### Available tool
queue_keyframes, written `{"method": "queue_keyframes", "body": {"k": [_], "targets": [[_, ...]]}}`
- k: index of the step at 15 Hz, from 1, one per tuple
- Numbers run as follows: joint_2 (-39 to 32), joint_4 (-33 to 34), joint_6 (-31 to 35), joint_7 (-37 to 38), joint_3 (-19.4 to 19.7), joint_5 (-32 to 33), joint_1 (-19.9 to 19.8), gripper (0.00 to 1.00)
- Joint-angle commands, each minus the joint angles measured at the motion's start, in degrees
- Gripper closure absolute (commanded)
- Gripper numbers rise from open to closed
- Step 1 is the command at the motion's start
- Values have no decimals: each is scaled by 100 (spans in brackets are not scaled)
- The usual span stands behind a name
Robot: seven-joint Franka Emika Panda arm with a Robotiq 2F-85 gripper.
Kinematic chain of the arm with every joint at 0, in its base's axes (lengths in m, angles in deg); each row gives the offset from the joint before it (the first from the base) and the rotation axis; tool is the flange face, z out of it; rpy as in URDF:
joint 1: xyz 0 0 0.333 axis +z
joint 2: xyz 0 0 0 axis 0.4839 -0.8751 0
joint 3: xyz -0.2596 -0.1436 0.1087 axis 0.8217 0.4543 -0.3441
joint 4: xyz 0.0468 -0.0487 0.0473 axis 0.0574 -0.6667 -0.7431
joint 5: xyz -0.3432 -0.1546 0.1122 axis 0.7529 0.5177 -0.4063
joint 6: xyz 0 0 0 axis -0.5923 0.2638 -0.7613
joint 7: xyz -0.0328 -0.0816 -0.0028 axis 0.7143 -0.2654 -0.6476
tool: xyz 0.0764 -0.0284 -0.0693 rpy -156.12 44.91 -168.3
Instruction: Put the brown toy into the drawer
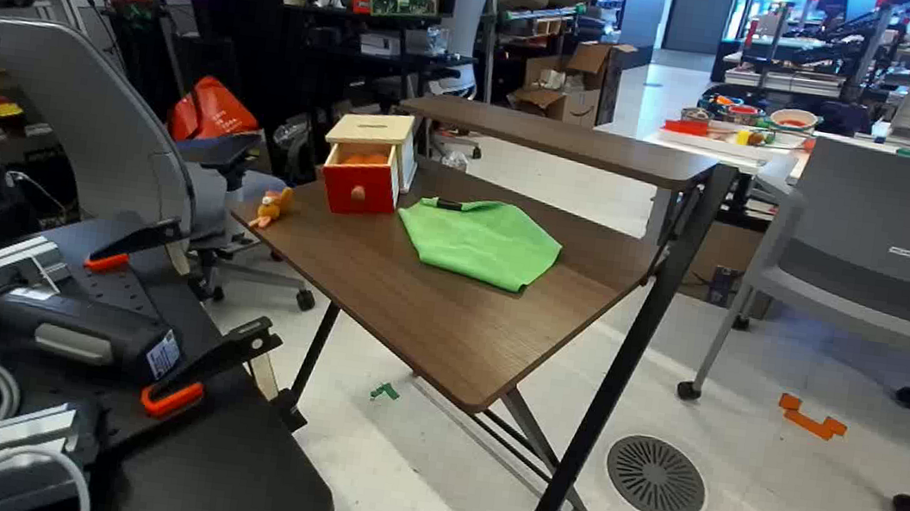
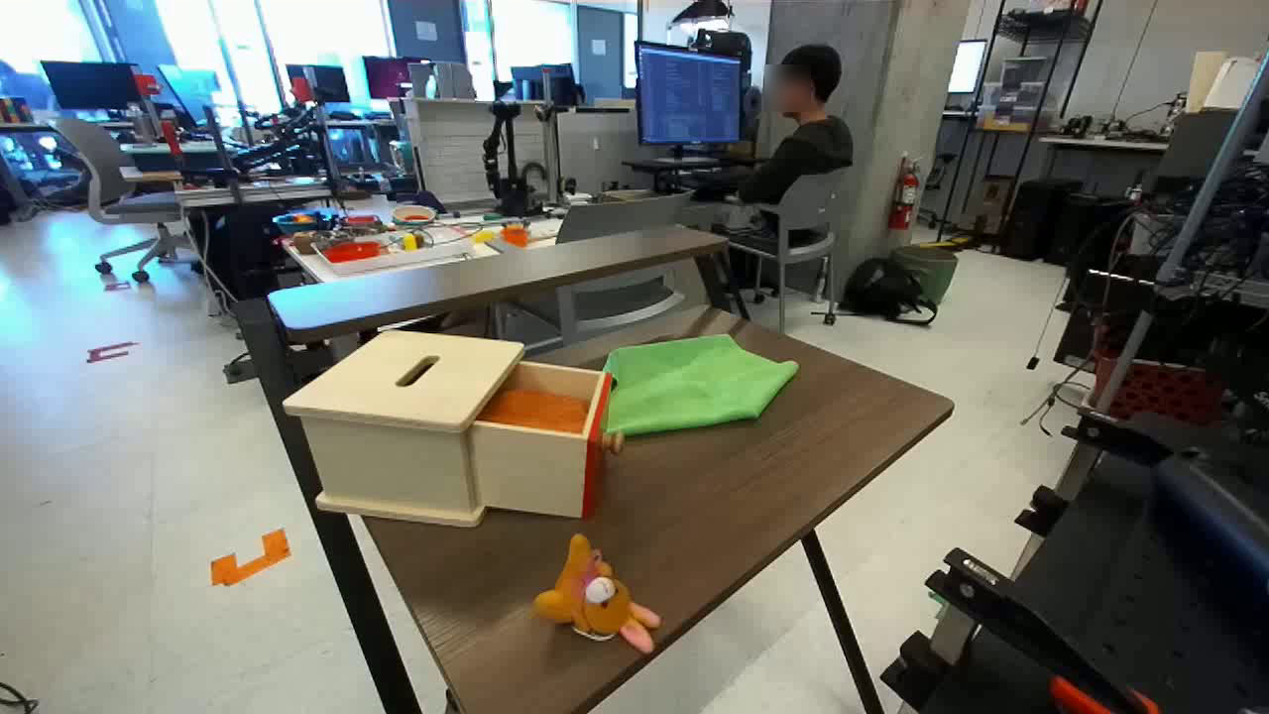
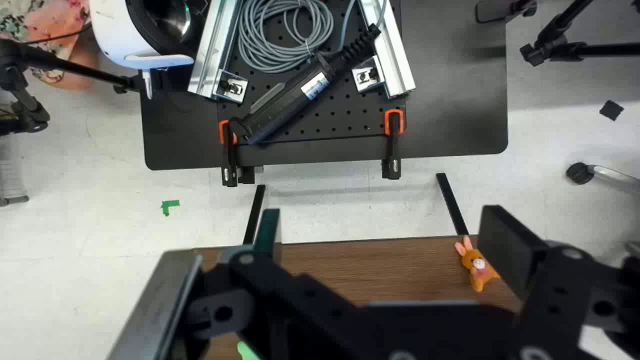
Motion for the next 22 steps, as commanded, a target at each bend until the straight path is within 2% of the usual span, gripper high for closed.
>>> {"method": "queue_keyframes", "body": {"k": [1,4,6,8,12,15,18,20,22], "targets": [[-13,16,-14,28,73,22,90,0],[-13,16,-14,28,73,22,90,0],[19,-206,354,40,66,-80,118,0],[-33,-524,969,294,-33,-189,158,0],[-467,-1224,2675,958,-296,-659,367,0],[-1245,-1535,4100,1519,-531,-880,535,0],[-2222,-1616,5417,2049,-678,-727,721,0],[-2971,-1571,6156,2406,-649,-449,890,0],[-3661,-1453,6686,2872,-449,-23,1151,0]]}}
